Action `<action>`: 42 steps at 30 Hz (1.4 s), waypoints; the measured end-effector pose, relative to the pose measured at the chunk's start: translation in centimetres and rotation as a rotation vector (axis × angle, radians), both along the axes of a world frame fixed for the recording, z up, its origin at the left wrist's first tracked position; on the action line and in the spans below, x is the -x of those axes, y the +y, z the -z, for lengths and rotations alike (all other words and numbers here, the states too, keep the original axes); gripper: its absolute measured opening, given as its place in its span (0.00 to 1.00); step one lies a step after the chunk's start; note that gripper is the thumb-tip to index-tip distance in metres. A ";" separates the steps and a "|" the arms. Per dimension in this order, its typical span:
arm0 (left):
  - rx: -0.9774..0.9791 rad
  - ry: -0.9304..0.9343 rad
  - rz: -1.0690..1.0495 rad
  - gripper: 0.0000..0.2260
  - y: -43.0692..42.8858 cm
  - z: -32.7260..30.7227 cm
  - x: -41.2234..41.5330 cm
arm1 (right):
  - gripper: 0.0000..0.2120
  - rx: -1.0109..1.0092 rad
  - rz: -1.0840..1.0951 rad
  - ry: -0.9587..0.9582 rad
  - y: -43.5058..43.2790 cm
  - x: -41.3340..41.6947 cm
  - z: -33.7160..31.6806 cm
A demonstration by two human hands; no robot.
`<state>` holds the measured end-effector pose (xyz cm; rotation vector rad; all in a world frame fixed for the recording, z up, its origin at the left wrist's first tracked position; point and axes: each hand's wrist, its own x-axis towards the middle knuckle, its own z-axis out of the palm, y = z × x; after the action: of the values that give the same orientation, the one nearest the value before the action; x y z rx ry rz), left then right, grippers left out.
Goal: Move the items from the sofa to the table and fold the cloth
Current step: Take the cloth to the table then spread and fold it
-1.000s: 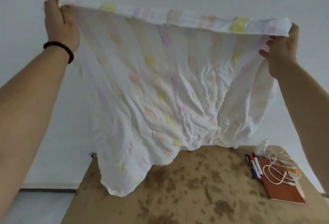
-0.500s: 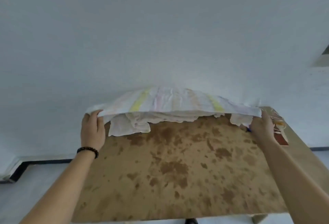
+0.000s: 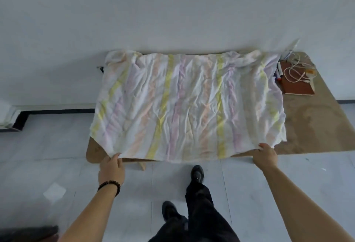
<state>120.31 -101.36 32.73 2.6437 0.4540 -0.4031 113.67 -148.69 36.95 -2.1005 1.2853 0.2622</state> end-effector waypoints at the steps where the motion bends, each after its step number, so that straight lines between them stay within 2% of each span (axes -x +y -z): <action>1: -0.020 0.006 -0.020 0.16 0.2 0.3 0.6 | 0.25 0.012 0.006 0.027 0.0 0.6 0.7; 4: -0.084 -0.011 -0.001 0.16 0.6 0.8 2.1 | 0.26 0.021 0.006 0.081 0.0 1.7 1.7; 9: -0.217 -0.093 0.104 0.17 -1.1 1.5 2.9 | 0.35 0.140 -0.014 0.227 1.9 1.0 3.0; 13: -0.191 -0.173 0.272 0.17 -4.1 2.1 1.0 | 0.31 0.197 -0.293 0.178 4.3 -0.9 4.0; 16: -0.226 -0.027 0.361 0.24 -6.2 2.8 -1.8 | 0.30 0.197 -0.551 0.158 5.7 -2.3 5.3; 20: -0.248 0.256 0.296 0.32 -7.3 4.4 -2.6 | 0.30 0.169 -0.726 0.251 6.7 -3.2 7.2; 25: -0.265 0.320 0.231 0.33 -5.7 4.6 1.7 | 0.29 0.179 -0.798 0.307 6.7 -2.1 6.9; 29: -0.270 0.333 0.212 0.30 -5.6 3.5 2.3 | 0.30 0.167 -0.909 0.342 5.6 -1.9 5.7; 33: -0.235 0.224 0.167 0.28 -8.8 2.4 0.0 | 0.27 0.127 -0.924 0.319 3.7 -2.3 4.5; 37: -0.090 0.207 0.313 0.28 -14.1 1.3 -2.0 | 0.24 0.074 -0.796 0.224 0.5 -2.4 2.8; 42: -0.005 0.108 0.460 0.28 -22.3 -0.9 -4.4 | 0.23 0.187 -0.693 0.138 -7.1 -4.2 1.9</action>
<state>124.70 -123.71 33.67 2.7267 -0.1319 -0.6847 117.86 -155.82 35.01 -2.6737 0.6205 0.6077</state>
